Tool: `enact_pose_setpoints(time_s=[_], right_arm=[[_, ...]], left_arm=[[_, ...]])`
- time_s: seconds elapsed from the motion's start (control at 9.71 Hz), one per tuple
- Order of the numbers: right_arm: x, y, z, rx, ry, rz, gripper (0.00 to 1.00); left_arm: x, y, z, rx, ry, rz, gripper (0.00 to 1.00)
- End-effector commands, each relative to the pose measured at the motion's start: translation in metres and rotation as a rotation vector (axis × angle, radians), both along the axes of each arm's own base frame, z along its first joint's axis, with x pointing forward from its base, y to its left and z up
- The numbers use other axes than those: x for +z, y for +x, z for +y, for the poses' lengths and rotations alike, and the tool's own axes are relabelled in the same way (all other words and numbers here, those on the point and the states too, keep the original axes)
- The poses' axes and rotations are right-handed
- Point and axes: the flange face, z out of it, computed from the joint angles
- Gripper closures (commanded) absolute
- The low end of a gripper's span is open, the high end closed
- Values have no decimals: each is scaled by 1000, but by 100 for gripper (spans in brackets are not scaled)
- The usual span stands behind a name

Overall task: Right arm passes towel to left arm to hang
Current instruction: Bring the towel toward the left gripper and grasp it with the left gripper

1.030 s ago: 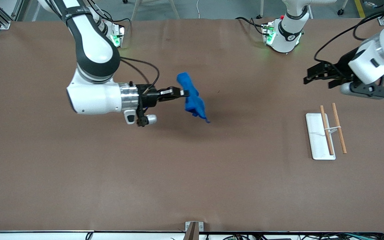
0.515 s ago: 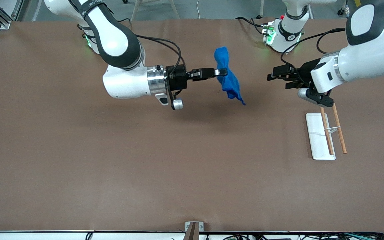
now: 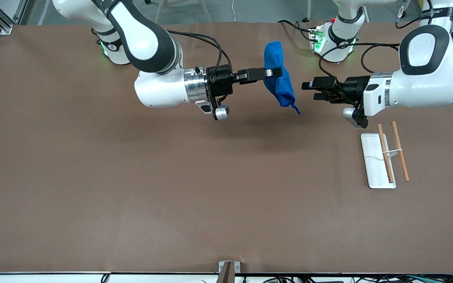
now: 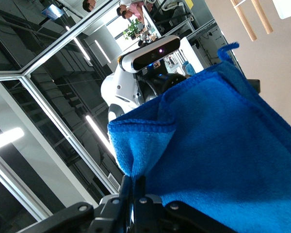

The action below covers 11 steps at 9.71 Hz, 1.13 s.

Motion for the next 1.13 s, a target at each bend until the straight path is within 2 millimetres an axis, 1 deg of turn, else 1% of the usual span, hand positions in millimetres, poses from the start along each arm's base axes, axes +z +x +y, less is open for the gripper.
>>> enact_pose_setpoints(time_s=[0.0, 0.1, 0.21, 0.41, 0.62, 0.72, 0.93, 1.03], right_arm=[[2, -4, 7, -25, 2, 10, 99], [2, -3, 7, -29, -1, 10, 99], [7, -2, 8, -30, 5, 5, 99], [7, -2, 7, -35, 2, 6, 99], [5, -5, 11, -54, -20, 14, 99], [5, -6, 12, -53, -20, 13, 99], [9, -8, 15, -47, -13, 13, 99], [9, -10, 18, -43, -11, 15, 99]], left_arm=[[-33, -15, 5, 35, -138, 4, 5], [-40, -19, 0, 25, -193, -24, 5], [-44, -19, -2, 55, -261, -34, 5], [-50, -22, -4, 111, -373, -77, 7], [-59, -23, -9, 170, -438, -141, 7], [-63, -26, -16, 196, -476, -167, 8], [-68, -26, -16, 274, -546, -227, 12], [-76, -31, -24, 288, -541, -261, 12]])
